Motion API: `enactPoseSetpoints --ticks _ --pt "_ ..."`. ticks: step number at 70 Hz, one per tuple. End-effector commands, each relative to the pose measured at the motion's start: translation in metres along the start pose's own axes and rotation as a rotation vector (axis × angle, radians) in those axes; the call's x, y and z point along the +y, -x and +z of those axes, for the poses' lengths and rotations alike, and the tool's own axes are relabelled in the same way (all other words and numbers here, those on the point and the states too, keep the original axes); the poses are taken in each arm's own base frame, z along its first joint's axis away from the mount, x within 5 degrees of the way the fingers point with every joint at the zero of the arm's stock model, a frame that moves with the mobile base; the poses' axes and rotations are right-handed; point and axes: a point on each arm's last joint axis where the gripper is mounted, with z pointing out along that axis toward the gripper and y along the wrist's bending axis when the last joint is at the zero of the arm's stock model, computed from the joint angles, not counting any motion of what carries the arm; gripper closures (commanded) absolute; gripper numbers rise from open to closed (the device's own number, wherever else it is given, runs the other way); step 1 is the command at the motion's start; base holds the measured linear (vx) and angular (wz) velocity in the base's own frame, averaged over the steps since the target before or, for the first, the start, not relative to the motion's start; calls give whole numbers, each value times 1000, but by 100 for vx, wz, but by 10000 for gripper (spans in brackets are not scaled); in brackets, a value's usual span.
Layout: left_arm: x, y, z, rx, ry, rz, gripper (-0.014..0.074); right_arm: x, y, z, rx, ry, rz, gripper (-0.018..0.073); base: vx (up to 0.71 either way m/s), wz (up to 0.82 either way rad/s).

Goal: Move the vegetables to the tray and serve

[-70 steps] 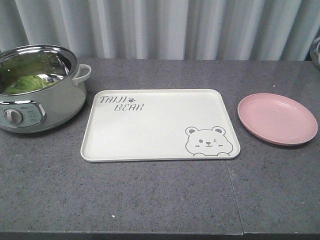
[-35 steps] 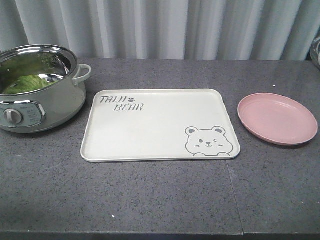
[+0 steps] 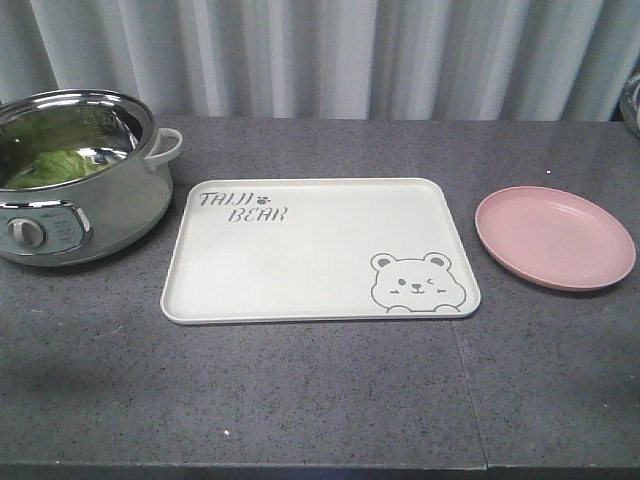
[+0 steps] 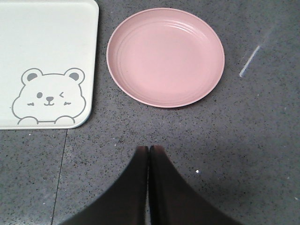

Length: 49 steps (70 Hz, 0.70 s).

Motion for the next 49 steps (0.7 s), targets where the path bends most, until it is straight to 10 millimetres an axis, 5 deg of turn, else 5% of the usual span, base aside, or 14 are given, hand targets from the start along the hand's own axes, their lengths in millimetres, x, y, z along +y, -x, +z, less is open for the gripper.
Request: enactPoseSetpoints --ticks 1,18,31,49 --pt "0 10 -12 -95 -3 -11 603 -2 10 -12 -94 -12 -6 568 0 0" --pt "0 11 -13 -104 -4 -11 603 -2 10 -12 -94 -13 -11 558 0 0" --pt "0 11 -13 -105 -4 -11 562 -2 9 -11 -79 -14 -36 463 0 0" --pt "0 11 -13 -105 -4 -11 251 -2 9 -11 -80 -15 -58 151 0 0"
